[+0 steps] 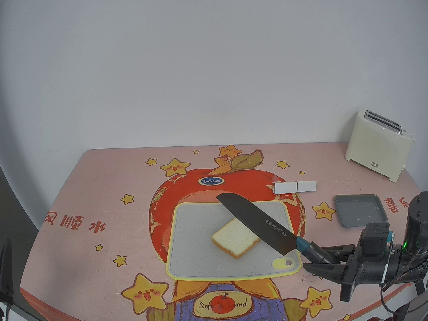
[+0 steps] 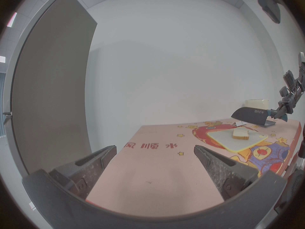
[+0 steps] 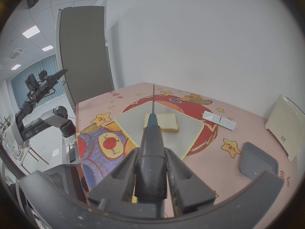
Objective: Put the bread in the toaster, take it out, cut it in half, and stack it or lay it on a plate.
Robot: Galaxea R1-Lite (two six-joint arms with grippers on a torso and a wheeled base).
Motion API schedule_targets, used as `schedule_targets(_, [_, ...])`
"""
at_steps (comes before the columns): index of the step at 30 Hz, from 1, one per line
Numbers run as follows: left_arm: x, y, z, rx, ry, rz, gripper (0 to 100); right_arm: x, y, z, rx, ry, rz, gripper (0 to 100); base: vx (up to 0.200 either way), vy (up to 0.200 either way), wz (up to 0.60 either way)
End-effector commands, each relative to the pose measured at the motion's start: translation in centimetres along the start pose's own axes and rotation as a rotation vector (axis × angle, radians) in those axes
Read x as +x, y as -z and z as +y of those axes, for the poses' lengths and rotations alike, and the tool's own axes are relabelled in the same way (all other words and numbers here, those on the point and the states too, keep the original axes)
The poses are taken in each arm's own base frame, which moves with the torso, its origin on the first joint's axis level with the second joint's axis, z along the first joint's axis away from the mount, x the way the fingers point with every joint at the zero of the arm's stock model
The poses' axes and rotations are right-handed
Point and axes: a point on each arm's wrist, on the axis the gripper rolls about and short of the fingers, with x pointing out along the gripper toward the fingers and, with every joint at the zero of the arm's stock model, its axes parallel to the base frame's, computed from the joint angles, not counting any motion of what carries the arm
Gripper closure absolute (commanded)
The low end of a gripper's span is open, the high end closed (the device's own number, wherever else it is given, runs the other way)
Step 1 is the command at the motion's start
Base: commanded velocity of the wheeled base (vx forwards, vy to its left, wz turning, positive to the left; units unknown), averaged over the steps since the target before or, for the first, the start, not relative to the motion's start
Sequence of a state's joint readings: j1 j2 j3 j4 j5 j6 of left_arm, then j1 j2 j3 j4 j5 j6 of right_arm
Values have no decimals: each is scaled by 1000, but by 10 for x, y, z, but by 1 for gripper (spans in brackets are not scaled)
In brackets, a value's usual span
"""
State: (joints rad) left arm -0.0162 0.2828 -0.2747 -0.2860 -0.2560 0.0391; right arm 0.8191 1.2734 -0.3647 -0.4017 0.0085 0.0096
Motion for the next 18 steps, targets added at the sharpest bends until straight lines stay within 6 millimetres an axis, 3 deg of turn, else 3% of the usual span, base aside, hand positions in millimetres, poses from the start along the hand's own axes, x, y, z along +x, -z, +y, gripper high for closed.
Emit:
schedule_targets(1, [107,-28,26,37,159,84,0,-2,-1,0,2,-27,-8,100,0,0,0])
schedule_targets(5, [149,-34,36,68,220,89,0,-1,1,0,0,-27,2,100,0,0,0])
schedule_targets(9, [178,-39,34,55,335,79,0,0,2,1,-3,-29,13,100,0,0,0])
schedule_targets(11, [193,-40,25,35,406,66,0,0,2,2,-4,-33,13,100,0,0,0])
schedule_targets(14, [224,-34,-25,-39,596,23,0,0,2,2,-5,-35,10,100,0,0,0])
schedule_targets(18, [228,-14,-53,-138,600,106,0,0,2,2,-5,-33,13,100,0,0,0])
